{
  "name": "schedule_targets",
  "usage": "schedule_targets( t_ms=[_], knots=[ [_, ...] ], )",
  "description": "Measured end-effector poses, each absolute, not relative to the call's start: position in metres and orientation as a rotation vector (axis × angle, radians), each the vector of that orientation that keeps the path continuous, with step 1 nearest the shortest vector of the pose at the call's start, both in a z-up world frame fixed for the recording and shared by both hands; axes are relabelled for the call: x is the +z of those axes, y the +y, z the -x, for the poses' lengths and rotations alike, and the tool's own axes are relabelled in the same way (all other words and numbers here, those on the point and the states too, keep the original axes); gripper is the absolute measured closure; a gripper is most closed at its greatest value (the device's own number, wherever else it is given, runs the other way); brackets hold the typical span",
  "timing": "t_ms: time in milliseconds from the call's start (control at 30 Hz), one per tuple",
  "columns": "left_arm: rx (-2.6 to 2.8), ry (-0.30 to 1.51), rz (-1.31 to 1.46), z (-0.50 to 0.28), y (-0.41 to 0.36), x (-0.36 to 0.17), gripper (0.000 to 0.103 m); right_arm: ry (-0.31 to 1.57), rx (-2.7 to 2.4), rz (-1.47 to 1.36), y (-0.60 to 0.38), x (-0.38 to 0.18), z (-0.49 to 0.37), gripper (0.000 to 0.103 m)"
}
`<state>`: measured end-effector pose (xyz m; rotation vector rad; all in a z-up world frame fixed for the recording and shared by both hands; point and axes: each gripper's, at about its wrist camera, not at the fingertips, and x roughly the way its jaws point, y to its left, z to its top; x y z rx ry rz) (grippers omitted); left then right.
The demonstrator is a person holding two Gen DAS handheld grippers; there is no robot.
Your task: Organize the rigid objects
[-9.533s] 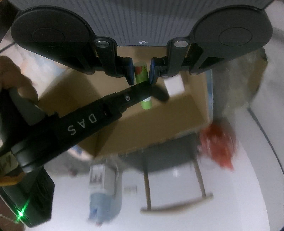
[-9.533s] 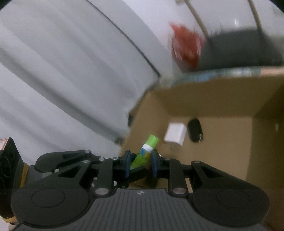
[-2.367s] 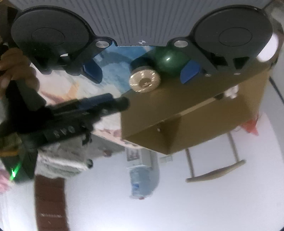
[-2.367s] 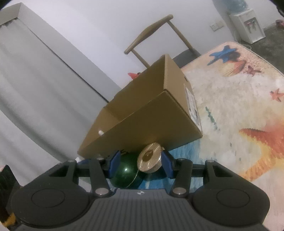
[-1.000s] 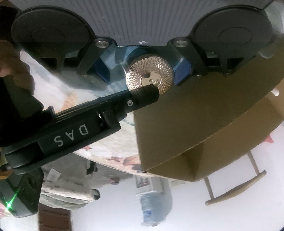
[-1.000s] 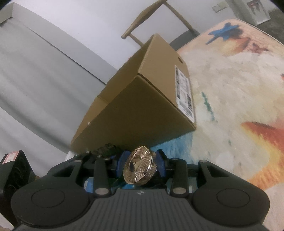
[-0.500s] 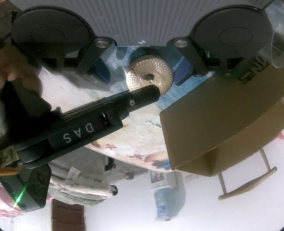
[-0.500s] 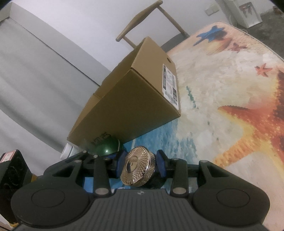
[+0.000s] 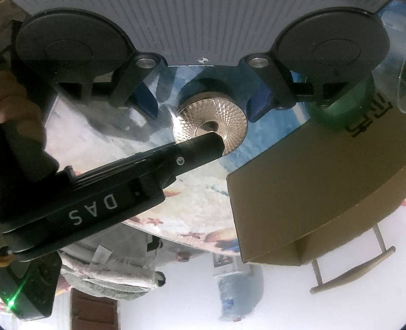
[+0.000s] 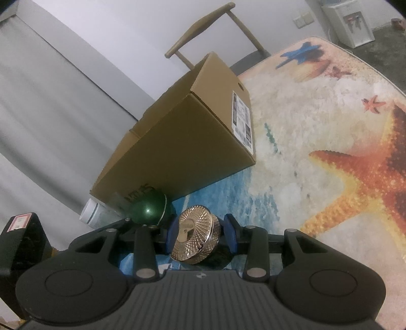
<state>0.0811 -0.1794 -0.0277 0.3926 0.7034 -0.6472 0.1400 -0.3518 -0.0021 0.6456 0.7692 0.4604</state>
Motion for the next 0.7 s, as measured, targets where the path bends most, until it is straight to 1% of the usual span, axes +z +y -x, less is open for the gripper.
schedule_targets(
  t_ms=[67, 100, 200, 700],
  knots=[
    [-0.644, 0.701, -0.395, -0.082, -0.180, -0.029, 0.034, 0.771, 0.461, -0.641, -0.352, -0.003, -0.140, 0.061],
    [-0.643, 0.701, -0.397, -0.082, -0.181, -0.030, 0.039, 0.771, 0.462, -0.638, -0.352, -0.003, -0.140, 0.061],
    [-0.631, 0.695, -0.401, -0.081, -0.180, -0.031, 0.045, 0.765, 0.464, -0.625, -0.351, -0.003, -0.140, 0.061],
    [-0.644, 0.713, -0.411, -0.067, -0.171, -0.029, 0.046, 0.786, 0.503, -0.600, -0.343, -0.003, -0.129, 0.061]
  ],
)
